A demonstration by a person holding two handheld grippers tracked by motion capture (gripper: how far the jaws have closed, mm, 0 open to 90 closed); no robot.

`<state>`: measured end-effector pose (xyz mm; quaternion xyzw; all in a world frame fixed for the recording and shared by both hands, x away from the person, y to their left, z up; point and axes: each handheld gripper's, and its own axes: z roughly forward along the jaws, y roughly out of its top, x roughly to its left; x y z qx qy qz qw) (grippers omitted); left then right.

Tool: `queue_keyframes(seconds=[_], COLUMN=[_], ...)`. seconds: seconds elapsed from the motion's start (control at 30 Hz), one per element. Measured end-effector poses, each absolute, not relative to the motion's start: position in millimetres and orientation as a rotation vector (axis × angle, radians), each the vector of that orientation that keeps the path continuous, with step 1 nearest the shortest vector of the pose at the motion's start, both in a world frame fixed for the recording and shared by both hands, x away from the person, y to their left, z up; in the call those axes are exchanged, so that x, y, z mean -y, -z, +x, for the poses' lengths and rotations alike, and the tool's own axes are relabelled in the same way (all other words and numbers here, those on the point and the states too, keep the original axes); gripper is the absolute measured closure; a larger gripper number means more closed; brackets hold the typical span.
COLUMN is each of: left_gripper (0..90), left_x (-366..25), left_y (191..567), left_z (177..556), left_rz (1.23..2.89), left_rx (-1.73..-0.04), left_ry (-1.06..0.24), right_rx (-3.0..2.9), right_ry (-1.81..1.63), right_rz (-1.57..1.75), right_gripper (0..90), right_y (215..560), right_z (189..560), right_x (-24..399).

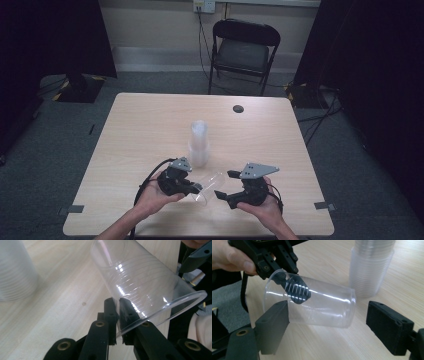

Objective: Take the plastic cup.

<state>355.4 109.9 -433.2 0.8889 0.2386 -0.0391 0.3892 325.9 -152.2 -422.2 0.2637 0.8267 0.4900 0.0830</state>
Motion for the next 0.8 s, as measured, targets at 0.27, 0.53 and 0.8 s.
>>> queue_keyframes(seconds=[0.27,0.53,0.8], left_gripper=[85.1,86.4,87.1], left_x=[-101.5,-97.5,-101.4], left_y=[436.9,438.4,439.1], left_z=[355.6,356.5,360.0], left_rz=[2.319,2.333,2.269], left_rx=[-0.559,-0.548,-0.613], left_ry=[0.158,0.156,0.169], right_rx=[-2.541,-2.584,-2.601], right_ry=[-1.439,-1.462,-1.415], right_rz=[0.689,0.611,0.553], right_gripper=[18.1,18.0,13.8], right_y=[428.7,433.9,438.7], right_z=[324.1,321.9,319.6], right_x=[146.6,142.0,137.3])
